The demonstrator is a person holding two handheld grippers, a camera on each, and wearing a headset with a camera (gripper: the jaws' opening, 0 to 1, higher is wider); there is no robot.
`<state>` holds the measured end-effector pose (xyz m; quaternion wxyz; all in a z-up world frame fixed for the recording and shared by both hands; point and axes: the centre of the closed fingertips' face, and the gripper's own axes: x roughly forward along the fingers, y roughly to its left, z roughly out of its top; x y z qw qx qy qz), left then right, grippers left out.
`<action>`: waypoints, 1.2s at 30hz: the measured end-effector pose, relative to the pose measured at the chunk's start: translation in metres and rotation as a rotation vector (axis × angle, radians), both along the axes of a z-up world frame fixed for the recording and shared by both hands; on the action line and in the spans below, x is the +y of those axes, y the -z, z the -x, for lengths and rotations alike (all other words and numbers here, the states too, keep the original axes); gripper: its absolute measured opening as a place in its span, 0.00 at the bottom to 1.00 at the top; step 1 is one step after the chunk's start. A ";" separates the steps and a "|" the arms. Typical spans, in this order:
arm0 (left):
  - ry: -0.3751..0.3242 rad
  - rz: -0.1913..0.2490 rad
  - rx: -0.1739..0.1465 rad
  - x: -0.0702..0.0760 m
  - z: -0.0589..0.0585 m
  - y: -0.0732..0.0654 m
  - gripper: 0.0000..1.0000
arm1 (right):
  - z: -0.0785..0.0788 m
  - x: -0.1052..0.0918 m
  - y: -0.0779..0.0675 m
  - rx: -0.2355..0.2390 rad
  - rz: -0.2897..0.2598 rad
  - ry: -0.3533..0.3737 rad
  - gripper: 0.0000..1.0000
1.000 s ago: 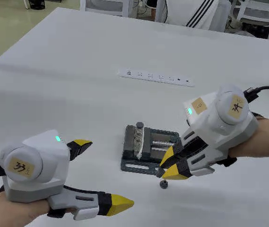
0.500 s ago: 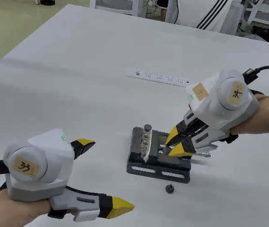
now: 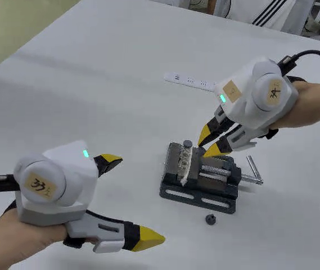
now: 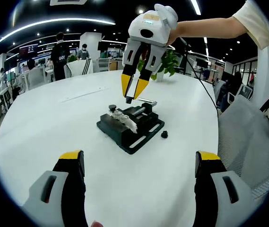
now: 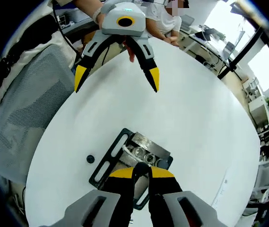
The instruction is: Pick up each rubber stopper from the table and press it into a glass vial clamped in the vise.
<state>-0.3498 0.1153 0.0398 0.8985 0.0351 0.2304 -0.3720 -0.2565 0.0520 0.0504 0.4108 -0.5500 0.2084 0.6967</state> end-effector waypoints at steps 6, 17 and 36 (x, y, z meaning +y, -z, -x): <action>-0.009 0.007 0.007 -0.001 0.001 0.000 0.96 | -0.006 0.006 0.005 -0.024 0.026 -0.053 0.05; -0.029 0.027 0.017 0.000 0.001 0.003 0.95 | -0.009 0.012 0.015 -0.041 0.079 -0.105 0.05; -0.039 0.055 0.034 0.004 0.002 0.014 0.93 | -0.009 0.011 0.020 -0.057 0.118 -0.096 0.05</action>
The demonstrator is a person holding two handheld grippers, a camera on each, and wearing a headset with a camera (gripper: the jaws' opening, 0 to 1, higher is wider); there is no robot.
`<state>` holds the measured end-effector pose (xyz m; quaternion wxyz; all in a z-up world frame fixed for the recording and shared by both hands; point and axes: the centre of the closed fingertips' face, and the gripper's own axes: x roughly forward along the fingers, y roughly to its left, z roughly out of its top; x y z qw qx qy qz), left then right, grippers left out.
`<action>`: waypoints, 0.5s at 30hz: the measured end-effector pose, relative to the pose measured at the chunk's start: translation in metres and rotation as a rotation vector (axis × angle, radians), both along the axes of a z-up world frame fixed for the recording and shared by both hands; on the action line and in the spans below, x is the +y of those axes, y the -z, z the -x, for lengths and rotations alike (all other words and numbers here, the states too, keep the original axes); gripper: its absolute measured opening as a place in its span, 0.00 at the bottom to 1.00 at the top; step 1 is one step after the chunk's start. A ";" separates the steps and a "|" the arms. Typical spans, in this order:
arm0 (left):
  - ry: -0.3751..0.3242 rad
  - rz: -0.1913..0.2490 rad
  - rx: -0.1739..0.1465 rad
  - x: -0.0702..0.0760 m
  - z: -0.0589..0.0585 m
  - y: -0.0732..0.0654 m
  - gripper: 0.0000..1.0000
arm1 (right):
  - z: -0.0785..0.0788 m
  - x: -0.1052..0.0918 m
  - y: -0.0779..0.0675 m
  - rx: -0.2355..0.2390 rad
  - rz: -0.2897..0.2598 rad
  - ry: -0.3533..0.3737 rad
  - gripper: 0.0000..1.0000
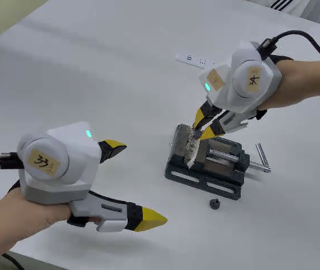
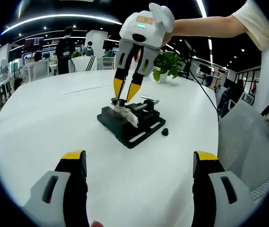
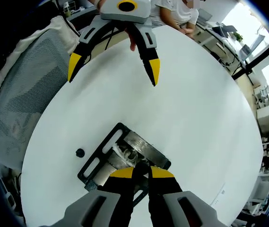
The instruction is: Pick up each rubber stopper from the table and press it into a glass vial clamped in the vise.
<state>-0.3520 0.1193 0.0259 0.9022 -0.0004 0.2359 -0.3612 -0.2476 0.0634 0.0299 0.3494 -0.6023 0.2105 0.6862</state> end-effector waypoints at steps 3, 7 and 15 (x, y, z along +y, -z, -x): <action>-0.002 0.002 0.002 0.001 0.000 0.001 0.92 | -0.001 0.001 0.000 0.001 0.006 0.009 0.05; -0.009 0.010 0.005 0.003 0.000 0.002 0.92 | 0.000 0.002 0.001 -0.005 0.011 0.020 0.06; -0.011 0.011 0.008 0.002 0.002 0.004 0.92 | -0.001 0.006 0.002 0.001 0.027 0.066 0.06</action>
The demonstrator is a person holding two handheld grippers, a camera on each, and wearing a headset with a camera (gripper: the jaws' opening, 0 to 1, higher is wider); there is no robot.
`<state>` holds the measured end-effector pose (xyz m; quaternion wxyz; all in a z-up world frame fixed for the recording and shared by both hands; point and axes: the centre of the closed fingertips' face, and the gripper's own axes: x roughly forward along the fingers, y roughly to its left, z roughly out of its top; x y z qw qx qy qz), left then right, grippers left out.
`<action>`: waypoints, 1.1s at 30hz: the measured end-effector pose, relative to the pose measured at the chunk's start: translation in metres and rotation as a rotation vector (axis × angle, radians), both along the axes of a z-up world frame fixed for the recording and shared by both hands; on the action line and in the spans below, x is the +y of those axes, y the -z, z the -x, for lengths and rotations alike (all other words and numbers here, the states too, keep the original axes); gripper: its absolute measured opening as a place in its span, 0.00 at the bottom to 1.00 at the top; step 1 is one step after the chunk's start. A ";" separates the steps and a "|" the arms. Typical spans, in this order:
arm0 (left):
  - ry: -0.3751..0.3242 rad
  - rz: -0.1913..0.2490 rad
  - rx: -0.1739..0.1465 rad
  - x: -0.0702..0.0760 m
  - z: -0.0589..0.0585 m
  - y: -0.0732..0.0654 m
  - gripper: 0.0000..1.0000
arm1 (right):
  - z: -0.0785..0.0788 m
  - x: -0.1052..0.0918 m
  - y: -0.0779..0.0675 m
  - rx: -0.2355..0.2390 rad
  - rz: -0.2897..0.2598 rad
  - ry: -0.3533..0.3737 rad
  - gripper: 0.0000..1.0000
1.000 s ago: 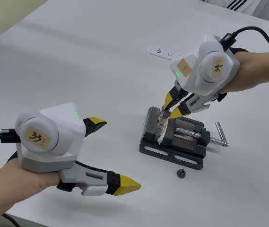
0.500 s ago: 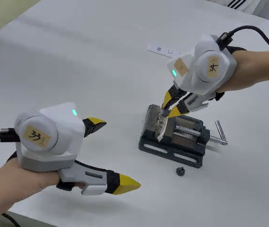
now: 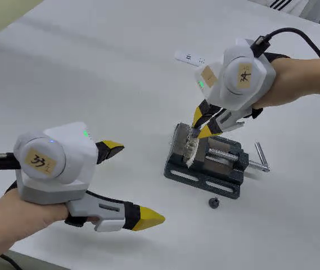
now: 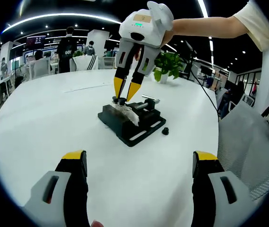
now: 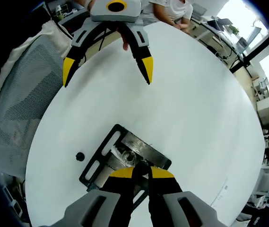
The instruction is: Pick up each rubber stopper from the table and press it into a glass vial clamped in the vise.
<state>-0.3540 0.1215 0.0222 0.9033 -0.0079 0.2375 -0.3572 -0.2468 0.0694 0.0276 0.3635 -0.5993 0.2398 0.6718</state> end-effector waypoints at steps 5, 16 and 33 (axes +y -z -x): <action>-0.003 0.000 0.002 0.001 0.000 0.000 0.91 | -0.002 -0.002 0.000 0.005 0.014 0.042 0.06; -0.001 0.003 0.003 0.001 -0.001 0.001 0.91 | -0.002 0.000 0.001 0.032 0.023 0.141 0.05; 0.009 0.007 0.005 -0.004 -0.002 0.002 0.90 | -0.002 0.001 0.002 0.028 0.071 0.334 0.04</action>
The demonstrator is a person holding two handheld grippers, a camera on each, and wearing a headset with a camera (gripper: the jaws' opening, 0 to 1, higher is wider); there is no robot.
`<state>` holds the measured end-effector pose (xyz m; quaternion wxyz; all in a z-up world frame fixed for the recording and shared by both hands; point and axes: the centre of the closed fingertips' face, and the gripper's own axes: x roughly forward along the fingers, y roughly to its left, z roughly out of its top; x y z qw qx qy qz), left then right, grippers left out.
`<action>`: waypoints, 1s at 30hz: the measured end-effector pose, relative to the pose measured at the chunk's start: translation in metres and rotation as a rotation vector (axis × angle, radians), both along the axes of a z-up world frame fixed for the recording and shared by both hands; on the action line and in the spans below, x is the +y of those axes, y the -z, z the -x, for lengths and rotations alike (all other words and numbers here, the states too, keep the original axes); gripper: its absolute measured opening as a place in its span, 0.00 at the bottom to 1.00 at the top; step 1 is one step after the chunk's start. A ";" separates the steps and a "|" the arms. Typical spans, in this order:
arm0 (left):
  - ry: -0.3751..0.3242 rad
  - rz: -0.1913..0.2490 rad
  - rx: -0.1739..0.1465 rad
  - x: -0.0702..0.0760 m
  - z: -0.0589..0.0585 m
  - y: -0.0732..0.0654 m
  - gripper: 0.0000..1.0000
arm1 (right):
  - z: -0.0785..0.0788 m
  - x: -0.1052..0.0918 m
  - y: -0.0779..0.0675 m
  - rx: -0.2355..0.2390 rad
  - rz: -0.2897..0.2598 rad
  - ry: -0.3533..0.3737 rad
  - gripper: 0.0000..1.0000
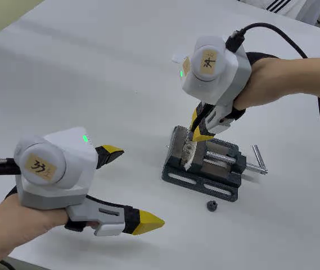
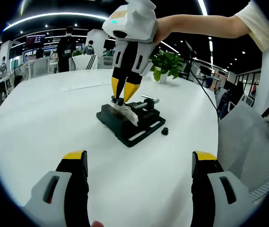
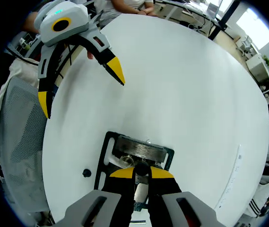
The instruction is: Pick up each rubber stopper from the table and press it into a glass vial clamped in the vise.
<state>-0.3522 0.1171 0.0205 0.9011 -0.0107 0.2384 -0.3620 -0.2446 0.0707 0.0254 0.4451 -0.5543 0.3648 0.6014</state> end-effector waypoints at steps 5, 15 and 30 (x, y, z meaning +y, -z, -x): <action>0.002 0.000 0.001 0.000 0.000 0.001 0.90 | 0.000 0.001 -0.001 -0.005 0.012 0.044 0.04; -0.005 0.003 0.004 0.002 0.000 0.002 0.89 | 0.006 -0.004 -0.004 -0.017 -0.009 0.000 0.05; -0.004 0.005 0.003 0.001 -0.001 0.001 0.89 | 0.000 0.000 -0.002 -0.013 -0.062 -0.045 0.08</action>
